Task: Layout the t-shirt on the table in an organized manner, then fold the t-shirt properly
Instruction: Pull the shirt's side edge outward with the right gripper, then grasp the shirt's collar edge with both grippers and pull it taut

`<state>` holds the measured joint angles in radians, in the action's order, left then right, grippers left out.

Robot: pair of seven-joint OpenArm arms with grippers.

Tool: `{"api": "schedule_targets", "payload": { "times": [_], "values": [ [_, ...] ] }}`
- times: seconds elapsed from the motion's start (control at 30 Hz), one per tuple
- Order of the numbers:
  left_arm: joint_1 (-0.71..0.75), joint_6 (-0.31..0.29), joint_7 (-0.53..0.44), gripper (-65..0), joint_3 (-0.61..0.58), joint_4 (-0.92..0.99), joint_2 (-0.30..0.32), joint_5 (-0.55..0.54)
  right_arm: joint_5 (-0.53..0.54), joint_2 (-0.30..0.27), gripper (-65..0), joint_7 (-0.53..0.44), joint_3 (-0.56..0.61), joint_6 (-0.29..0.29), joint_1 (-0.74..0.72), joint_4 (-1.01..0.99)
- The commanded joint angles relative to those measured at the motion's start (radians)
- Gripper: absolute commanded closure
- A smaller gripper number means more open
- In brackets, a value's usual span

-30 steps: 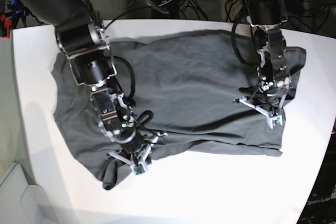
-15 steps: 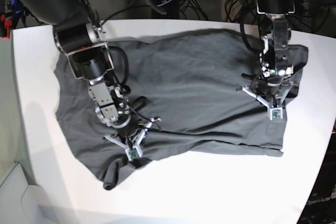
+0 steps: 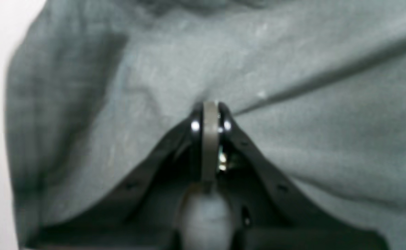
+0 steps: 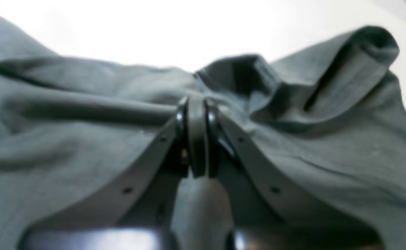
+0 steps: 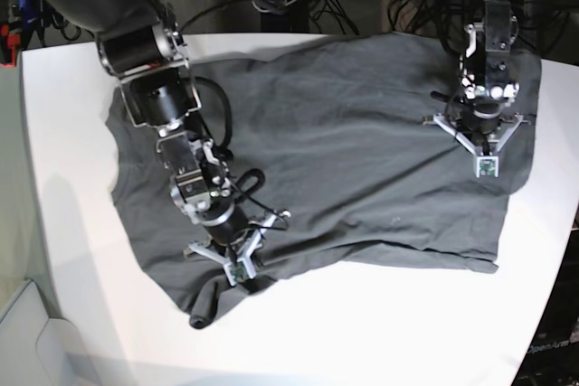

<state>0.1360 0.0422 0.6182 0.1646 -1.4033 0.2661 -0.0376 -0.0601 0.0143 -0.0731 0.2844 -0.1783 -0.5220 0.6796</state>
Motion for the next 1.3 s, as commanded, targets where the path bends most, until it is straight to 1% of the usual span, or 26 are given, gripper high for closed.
{"api": "schedule_targets", "payload": {
  "times": [0.0,0.17,0.37,0.43,0.5,0.6,0.63,0.73,0.77,0.9,0.97,1.0,1.17,1.27],
  "values": [
    [0.047,0.000,0.137,-0.3,0.002,0.015,0.006,0.002,0.004,0.003,0.0,-0.024,-0.001,0.006,-0.028,0.019],
    [0.100,0.000,0.136,-0.3,0.003,-0.040,0.035,0.002,0.004,0.005,0.0,-0.024,-0.001,0.006,-0.022,0.013],
    [0.127,0.000,0.144,-0.3,0.006,-0.149,0.035,0.002,0.004,0.003,0.0,-0.024,0.000,0.006,0.006,0.013],
    [0.126,0.000,0.167,-0.3,0.006,-0.181,0.035,0.002,0.004,0.000,0.0,-0.024,-0.003,0.006,0.027,0.013],
    [0.115,0.000,0.214,-0.3,0.006,-0.212,0.035,0.002,0.004,-0.021,0.0,-0.026,-0.001,0.006,0.044,0.013],
    [0.101,0.000,0.253,-0.3,0.013,-0.267,0.035,0.002,0.004,-0.033,0.0,-0.026,-0.006,0.006,0.069,0.013],
    [0.101,0.000,0.260,-0.3,0.029,-0.287,0.034,0.002,0.004,-0.049,0.0,-0.026,-0.007,0.006,0.075,0.015],
    [0.093,0.000,0.277,-0.3,0.079,-0.341,0.028,0.002,0.004,-0.067,0.0,-0.026,-0.007,0.006,0.104,0.021],
    [0.083,0.000,0.289,-0.3,0.088,-0.347,0.028,0.002,0.004,-0.081,0.0,-0.026,-0.007,0.006,0.112,0.021],
    [0.029,0.000,0.317,-0.3,0.105,-0.344,0.028,0.002,0.007,-0.109,0.0,-0.031,-0.009,0.006,0.148,0.033],
    [0.003,0.000,0.317,-0.3,0.105,-0.328,0.028,0.002,0.010,-0.139,0.0,-0.027,-0.011,0.006,0.182,0.079],
    [-0.012,0.000,0.315,-0.3,0.105,-0.313,0.026,0.002,0.010,-0.144,0.0,-0.026,-0.011,0.006,0.207,0.105],
    [-0.111,0.000,0.306,-0.3,0.099,-0.147,0.023,0.002,0.006,-0.175,0.0,-0.015,-0.037,0.006,0.317,0.251],
    [-0.160,0.000,0.282,-0.3,0.099,-0.044,0.023,0.002,0.006,-0.176,0.0,0.035,-0.060,0.006,0.357,0.302]
  ]
}}
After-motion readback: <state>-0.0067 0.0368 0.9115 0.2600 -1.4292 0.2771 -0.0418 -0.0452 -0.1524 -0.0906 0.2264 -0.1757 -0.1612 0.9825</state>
